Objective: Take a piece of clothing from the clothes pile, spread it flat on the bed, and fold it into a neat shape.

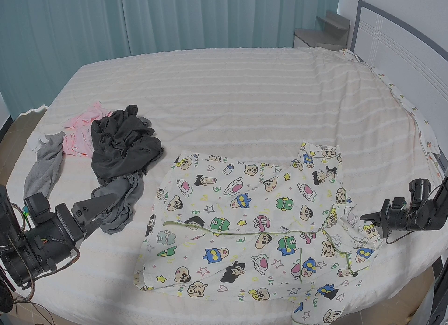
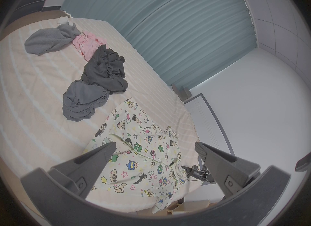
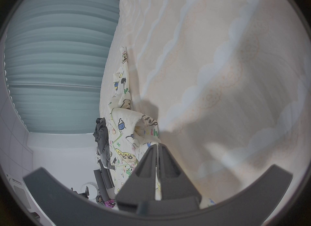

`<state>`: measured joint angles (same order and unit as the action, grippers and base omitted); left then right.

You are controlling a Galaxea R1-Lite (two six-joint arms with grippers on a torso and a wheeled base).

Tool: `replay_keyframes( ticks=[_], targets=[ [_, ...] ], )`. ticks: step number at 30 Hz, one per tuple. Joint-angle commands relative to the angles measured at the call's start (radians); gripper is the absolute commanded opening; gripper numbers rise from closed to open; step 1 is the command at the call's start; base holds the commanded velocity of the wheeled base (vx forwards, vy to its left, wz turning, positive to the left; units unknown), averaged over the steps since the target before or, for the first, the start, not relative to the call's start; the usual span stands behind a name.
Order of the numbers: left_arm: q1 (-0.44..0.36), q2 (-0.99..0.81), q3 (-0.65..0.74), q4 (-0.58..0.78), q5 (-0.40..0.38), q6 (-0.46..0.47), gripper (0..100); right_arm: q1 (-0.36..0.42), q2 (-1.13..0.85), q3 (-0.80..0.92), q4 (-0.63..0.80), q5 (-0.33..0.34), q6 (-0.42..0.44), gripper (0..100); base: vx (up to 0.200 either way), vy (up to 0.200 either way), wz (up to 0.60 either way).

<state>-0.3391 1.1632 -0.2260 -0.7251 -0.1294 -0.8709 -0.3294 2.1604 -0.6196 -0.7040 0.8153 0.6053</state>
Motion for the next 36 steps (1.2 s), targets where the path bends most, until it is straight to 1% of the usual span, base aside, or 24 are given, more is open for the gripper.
replay_keyframes(
  ticks=[1, 5, 9, 13, 15, 16, 19, 24, 28, 30, 31, 33, 34, 35, 36],
  targets=[
    [0.000, 0.001, -0.001, 0.000, 0.001, 0.000, 100, -0.002, -0.008, 0.000, 0.000, 0.001, 0.001, 0, 0.000, 0.000, 0.00],
    [0.000, 0.001, -0.001, 0.000, 0.001, 0.000, 100, -0.010, -0.022, 0.003, 0.000, 0.002, 0.001, 0, 0.000, 0.000, 0.00],
    [0.000, -0.002, -0.003, 0.000, 0.001, 0.000, 100, -0.053, -0.114, 0.009, 0.000, 0.002, 0.001, 0, 0.000, 0.000, 0.00],
    [0.000, -0.002, -0.001, 0.000, 0.002, 0.000, 100, -0.085, -0.151, 0.006, -0.002, 0.001, -0.006, 0, 0.000, 0.000, 0.00],
    [0.000, -0.004, -0.003, 0.000, 0.002, 0.001, 100, -0.129, -0.174, 0.001, 0.000, 0.008, -0.004, 0, 0.000, 0.000, 0.00],
    [0.000, -0.004, -0.003, 0.000, 0.002, 0.001, 100, -0.137, -0.174, 0.003, 0.001, 0.010, -0.010, 0, 0.000, 0.000, 0.00],
    [0.000, -0.005, -0.003, 0.000, 0.004, 0.001, 100, -0.139, -0.169, 0.009, 0.000, 0.005, -0.016, 0, 0.000, 0.000, 0.00],
    [0.000, -0.004, -0.004, 0.000, 0.022, 0.004, 100, -0.140, -0.157, 0.006, 0.000, -0.005, -0.058, 0, 0.000, 0.000, 0.00],
    [0.000, -0.002, -0.003, 0.000, 0.024, 0.004, 100, -0.142, -0.126, -0.003, -0.003, -0.047, -0.061, 0, 0.000, 0.000, 0.00],
    [0.000, 0.000, -0.003, 0.000, 0.024, 0.004, 100, -0.142, -0.108, -0.009, -0.018, -0.068, -0.061, 0, 0.000, 0.000, 0.00],
    [0.000, 0.001, -0.001, 0.000, 0.024, 0.004, 100, -0.142, -0.088, -0.015, -0.048, -0.090, -0.059, 0, 0.000, 0.000, 0.00],
    [0.000, 0.001, -0.001, 0.000, 0.024, 0.004, 100, -0.142, -0.080, -0.015, -0.060, -0.096, -0.058, 0, 0.000, 0.000, 0.00],
    [0.000, 0.004, 0.000, 0.001, 0.022, 0.004, 100, -0.143, -0.045, -0.014, -0.134, -0.123, -0.053, 0, 0.000, 0.000, 0.00],
    [0.000, 0.004, 0.000, 0.001, 0.022, 0.004, 100, -0.143, -0.045, -0.014, -0.134, -0.123, -0.053, 0, 0.000, 0.000, 0.00],
    [0.000, 0.006, 0.000, 0.001, 0.022, 0.004, 100, -0.145, -0.030, -0.011, -0.176, -0.139, -0.048, 0, 0.000, 0.000, 0.00]
  ],
)
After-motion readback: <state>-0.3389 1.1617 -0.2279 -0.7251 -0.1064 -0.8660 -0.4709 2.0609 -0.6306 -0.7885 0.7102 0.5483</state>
